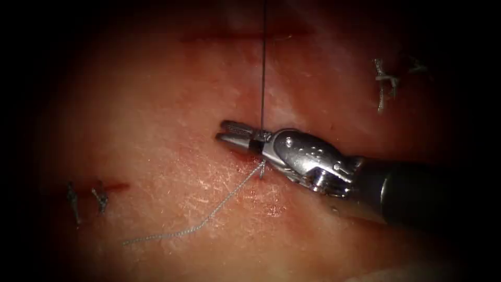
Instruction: Wound Closure
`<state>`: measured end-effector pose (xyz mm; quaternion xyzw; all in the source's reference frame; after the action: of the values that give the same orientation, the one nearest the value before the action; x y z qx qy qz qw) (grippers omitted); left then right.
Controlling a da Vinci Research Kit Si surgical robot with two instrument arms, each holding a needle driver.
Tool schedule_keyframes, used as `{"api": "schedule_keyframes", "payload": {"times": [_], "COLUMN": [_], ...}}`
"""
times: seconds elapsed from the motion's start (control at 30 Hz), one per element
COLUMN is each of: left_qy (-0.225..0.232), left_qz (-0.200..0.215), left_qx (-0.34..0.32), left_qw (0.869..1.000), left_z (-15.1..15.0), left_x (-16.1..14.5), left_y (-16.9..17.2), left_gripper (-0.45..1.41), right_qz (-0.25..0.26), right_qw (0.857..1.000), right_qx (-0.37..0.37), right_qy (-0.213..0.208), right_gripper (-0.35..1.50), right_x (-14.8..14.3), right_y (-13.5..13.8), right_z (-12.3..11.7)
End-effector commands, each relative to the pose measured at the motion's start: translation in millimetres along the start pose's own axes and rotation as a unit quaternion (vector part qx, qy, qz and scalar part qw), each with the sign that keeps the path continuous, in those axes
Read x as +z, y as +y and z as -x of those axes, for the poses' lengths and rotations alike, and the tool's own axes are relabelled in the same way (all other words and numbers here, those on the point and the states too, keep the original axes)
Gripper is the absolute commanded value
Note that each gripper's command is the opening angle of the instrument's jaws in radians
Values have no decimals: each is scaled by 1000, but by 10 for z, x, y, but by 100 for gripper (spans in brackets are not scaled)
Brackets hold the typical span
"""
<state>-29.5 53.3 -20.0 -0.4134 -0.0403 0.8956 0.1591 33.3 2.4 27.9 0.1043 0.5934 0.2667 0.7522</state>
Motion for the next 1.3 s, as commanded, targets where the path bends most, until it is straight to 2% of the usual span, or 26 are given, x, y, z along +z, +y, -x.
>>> {"api": "schedule_keyframes", "payload": {"times": [0.03, 0.37, 0.57, 0.77, 0.8, 0.83, 0.87, 0.9, 0.93, 1.0, 1.1, 1.13, 1.17, 1.3], "left_qy": [2, 4, 9, 9, 9, 9, 9, 8, 8, 7, 5, 5, 3, -2], "left_qz": [-2, 5, 1, -2, -5, -5, -8, -10, -14, -16, -9, -9, 3, 20], "left_qx": [1, 1, 3, 4, 7, 7, 10, 12, 18, 18, 12, 12, 10, 14], "left_qw": [1000, 1000, 1000, 1000, 1000, 1000, 1000, 1000, 1000, 1000, 1000, 1000, 1000, 1000], "left_z": [-5, -9, -20, -17, -12, -12, -5, -1, 5, 10, 20, 20, 21, 21], "left_x": [4, -9, -17, -14, -8, -8, -1, 2, 10, 15, 39, 39, 60, 95], "left_y": [-5, -13, -14, -10, -9, -9, -6, -5, -3, -1, 11, 11, 22, 39], "left_gripper": [-45, -45, -45, -45, -45, -45, -45, -45, -45, -45, -45, -45, -45, -45], "right_qz": [3, 14, 10, -3, 0, 0, 41, 54, 47, 46, 46, 46, 46, 40], "right_qw": [1000, 1000, 999, 999, 1000, 1000, 999, 998, 998, 999, 999, 999, 999, 999], "right_qx": [-5, -23, -35, -35, -17, -17, -8, -7, -7, -6, -1, -1, -2, -7], "right_qy": [-1, -5, -9, 1, 2, 2, 15, 22, 28, 28, 16, 16, 5, -23], "right_gripper": [-35, -35, -35, -35, -8, -8, 110, 147, 147, 147, 148, 148, 148, 148], "right_x": [2, -5, -6, -3, -1, -1, -3, -6, -21, -29, -83, -83, -121, -171], "right_y": [0, -1, -4, -2, -3, -3, -6, -7, -15, -17, -26, -26, -32, -46], "right_z": [6, 5, 6, 0, -3, -3, -6, -7, -7, -8, -11, -11, -9, -1]}}
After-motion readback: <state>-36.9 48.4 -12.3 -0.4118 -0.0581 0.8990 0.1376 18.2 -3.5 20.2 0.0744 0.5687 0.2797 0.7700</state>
